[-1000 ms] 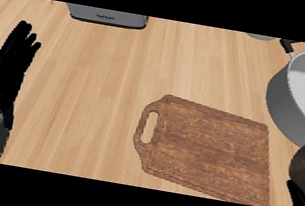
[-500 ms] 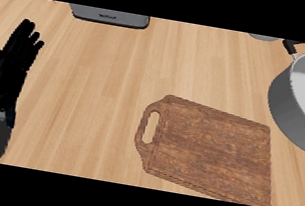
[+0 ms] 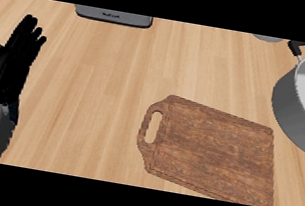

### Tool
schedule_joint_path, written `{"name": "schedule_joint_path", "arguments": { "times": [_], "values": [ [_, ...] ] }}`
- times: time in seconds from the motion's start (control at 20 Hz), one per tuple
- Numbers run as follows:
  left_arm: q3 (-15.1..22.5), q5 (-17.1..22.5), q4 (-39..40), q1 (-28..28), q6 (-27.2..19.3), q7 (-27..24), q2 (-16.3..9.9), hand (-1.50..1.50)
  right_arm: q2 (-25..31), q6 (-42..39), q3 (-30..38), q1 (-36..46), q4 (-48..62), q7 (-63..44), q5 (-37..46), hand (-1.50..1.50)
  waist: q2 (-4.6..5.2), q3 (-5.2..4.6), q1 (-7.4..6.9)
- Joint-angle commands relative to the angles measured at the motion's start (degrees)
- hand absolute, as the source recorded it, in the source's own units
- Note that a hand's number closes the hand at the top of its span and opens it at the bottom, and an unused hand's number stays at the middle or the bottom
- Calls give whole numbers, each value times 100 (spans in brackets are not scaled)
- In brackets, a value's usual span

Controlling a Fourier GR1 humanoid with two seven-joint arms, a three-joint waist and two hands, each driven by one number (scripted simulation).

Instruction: Pick the cupcake from the cutting board and place it in the pot

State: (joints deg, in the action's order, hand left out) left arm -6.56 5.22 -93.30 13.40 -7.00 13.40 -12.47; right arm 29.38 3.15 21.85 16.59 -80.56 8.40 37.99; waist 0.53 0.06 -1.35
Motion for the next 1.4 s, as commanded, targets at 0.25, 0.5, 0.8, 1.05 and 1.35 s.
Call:
{"name": "schedule_joint_path", "arguments": {
  "times": [0.25,0.5,0.8,1.05,1.35],
  "values": [
    [303,-180,-261,-231,13,72,177,0,198,955,-55,1427,3519,1243,503,150,-2,6,-65],
    [44,-146,158,-12,-5,-154,90,0,117,550,176,1957,4738,1197,192,-150,38,10,-114],
    [155,-195,39,-12,-112,-94,248,0,145,-357,534,2389,5468,2125,-481,-150,24,14,-86],
    [-10,-108,199,65,-8,-98,95,0,492,-1318,1356,2517,5669,2738,-1480,-150,22,17,-11],
    [-166,82,253,6,204,-182,-15,0,1136,-1980,1919,2526,6343,2942,-2027,-150,37,16,-34]
  ]
}}
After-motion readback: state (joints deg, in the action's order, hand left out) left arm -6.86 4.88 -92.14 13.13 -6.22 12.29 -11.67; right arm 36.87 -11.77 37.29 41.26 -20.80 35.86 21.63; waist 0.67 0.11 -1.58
